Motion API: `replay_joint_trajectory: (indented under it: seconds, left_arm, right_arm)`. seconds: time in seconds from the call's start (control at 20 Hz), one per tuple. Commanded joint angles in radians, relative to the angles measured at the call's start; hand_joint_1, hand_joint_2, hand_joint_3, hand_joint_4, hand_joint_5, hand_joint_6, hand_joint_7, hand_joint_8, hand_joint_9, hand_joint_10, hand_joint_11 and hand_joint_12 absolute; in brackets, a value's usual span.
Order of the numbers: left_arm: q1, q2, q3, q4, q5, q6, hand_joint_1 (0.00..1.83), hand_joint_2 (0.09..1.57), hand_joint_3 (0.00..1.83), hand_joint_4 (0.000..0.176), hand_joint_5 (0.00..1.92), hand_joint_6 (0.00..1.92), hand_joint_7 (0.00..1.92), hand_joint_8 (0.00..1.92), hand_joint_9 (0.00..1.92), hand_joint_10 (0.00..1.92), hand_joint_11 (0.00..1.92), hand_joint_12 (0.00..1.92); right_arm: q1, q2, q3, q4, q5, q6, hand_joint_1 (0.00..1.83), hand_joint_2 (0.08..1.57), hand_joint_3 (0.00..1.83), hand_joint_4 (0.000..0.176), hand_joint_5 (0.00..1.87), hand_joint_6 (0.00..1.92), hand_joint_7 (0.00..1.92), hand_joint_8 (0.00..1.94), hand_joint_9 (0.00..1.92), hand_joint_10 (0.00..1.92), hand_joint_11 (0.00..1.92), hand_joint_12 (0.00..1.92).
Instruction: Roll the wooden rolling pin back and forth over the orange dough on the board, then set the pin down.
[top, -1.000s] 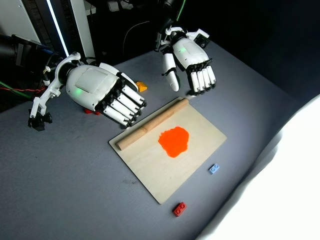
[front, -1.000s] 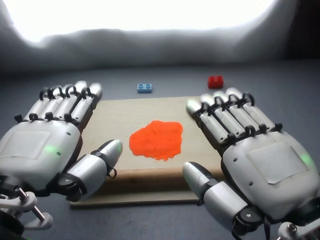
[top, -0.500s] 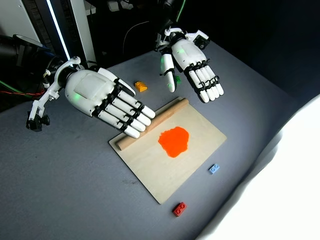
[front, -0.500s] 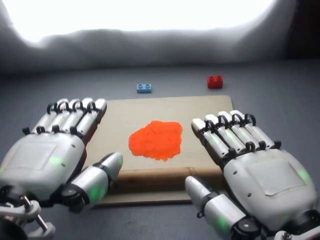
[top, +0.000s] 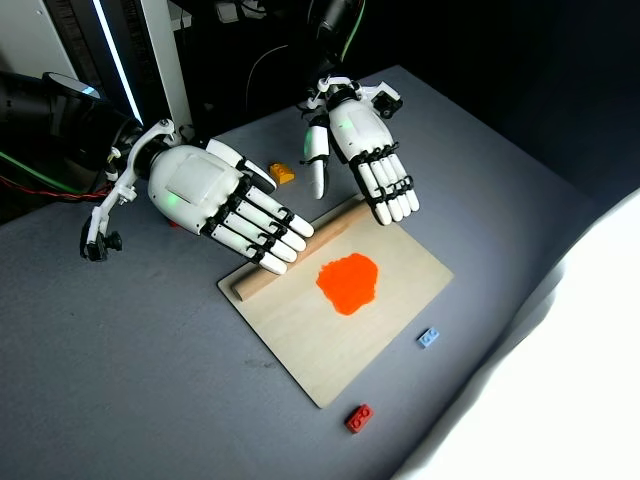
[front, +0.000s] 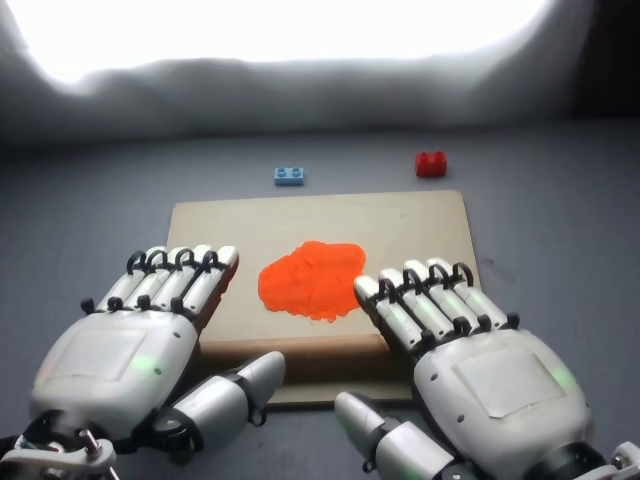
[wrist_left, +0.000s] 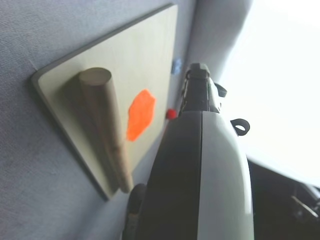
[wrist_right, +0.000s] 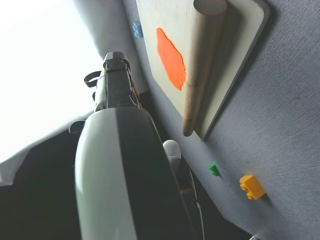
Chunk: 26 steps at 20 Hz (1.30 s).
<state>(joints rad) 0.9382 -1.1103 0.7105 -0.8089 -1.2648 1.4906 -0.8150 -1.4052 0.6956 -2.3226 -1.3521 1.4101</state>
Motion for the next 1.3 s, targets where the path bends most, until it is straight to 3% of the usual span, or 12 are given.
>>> replay_joint_trajectory:
  seconds: [0.0,0.3,1.25]
  left_arm:
    - [0.004,-0.003,0.006,0.056,-0.105,-0.003,0.0,1.28,0.0,0.0,0.0,0.0,0.0,0.0,0.0,0.0,0.0,0.0]
    - [0.038,-0.033,0.033,0.057,-0.119,-0.022,0.0,1.33,0.0,0.0,0.0,0.0,0.0,0.0,0.0,0.0,0.0,0.0]
    - [0.069,-0.097,0.085,0.058,-0.126,-0.05,0.0,1.41,0.01,0.0,0.0,0.0,0.0,0.0,0.0,0.0,0.0,0.0]
  right_arm:
    - [0.001,-0.004,0.003,-0.09,-0.065,-0.004,0.0,1.28,0.0,0.0,0.07,0.0,0.04,0.0,0.01,0.0,0.0,0.0]
    - [-0.01,-0.038,0.013,-0.056,-0.058,-0.014,0.0,1.42,0.01,0.0,0.06,0.01,0.05,0.02,0.03,0.01,0.0,0.0]
    - [0.04,-0.12,0.178,-0.029,-0.007,0.014,0.0,1.5,0.04,0.0,0.09,0.02,0.05,0.02,0.01,0.01,0.0,0.0]
